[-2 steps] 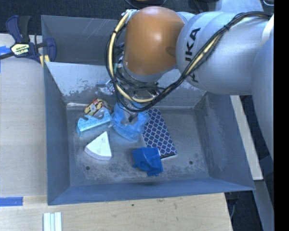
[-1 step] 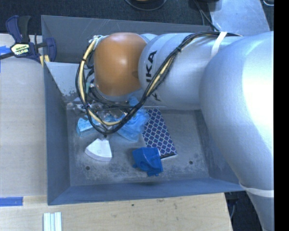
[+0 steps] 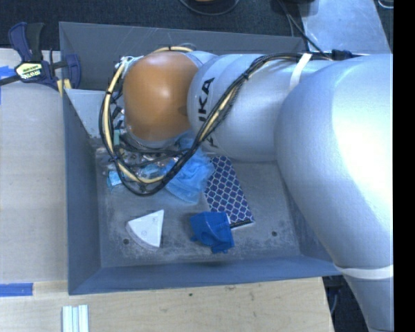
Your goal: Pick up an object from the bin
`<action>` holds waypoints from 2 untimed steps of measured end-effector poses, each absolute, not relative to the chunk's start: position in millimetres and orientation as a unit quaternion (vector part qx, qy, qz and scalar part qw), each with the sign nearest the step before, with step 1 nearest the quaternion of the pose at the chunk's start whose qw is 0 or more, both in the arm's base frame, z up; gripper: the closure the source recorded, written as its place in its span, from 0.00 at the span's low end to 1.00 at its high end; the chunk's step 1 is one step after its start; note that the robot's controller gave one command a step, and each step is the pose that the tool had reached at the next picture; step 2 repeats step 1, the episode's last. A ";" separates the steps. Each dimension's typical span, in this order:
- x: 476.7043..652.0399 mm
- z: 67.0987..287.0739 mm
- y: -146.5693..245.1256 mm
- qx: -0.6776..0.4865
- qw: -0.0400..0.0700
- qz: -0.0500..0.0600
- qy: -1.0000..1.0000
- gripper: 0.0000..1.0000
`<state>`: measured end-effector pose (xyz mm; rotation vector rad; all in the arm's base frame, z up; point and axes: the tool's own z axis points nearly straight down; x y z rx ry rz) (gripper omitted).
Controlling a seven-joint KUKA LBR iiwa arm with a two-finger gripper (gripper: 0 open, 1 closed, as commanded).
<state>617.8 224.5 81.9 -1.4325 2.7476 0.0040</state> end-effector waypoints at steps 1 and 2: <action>617.8 82.1 224.9 -0.462 0.022 0.002 0.887 1.00; 617.8 82.1 224.9 -0.462 0.022 0.002 0.887 1.00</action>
Offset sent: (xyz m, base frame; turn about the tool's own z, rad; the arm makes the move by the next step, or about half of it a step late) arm 0.0073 0.0066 0.0618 0.0205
